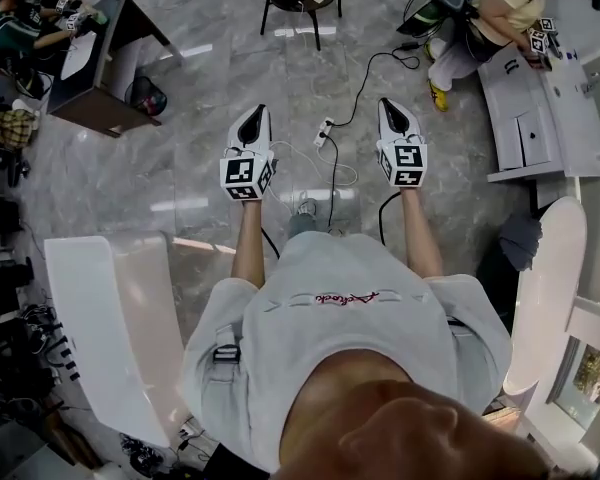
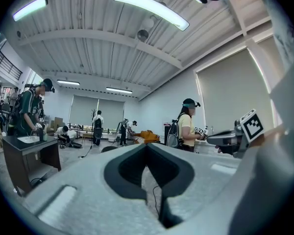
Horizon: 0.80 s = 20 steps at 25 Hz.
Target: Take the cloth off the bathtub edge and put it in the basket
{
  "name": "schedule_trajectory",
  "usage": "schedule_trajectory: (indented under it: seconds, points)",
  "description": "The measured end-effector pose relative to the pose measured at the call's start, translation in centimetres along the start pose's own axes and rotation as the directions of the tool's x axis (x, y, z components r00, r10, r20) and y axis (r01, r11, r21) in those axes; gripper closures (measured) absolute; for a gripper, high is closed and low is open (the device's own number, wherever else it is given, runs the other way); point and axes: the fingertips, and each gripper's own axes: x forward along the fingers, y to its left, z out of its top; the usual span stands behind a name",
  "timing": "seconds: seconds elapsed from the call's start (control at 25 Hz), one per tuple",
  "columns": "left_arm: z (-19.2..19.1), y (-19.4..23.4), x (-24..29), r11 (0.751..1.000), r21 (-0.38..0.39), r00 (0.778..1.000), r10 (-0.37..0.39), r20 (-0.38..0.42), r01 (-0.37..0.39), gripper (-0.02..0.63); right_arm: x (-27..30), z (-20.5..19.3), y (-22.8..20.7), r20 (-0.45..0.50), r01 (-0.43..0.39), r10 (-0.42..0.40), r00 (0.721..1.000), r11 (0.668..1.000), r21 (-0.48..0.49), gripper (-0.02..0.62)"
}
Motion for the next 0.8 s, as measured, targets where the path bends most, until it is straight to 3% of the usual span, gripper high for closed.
schedule_trajectory:
  seconds: [0.4, 0.6, 0.8]
  points:
    - [1.8, 4.3, 5.1, 0.998, 0.0, 0.998, -0.067, 0.016, 0.067, 0.606, 4.9, 2.3, 0.2, -0.003, 0.06, -0.06, 0.998, 0.998, -0.012, 0.589]
    - [2.1, 3.0, 9.5, 0.984, -0.002, 0.984, -0.179, 0.019, 0.179, 0.606, 4.4, 2.1, -2.6, -0.016, 0.17, -0.17, 0.985, 0.985, -0.01, 0.589]
    - [1.7, -0.7, 14.1, 0.946, -0.004, 0.946, -0.323, 0.011, 0.323, 0.606, 1.9, 1.0, -6.6, -0.043, 0.315, -0.314, 0.948, 0.949, 0.006, 0.589]
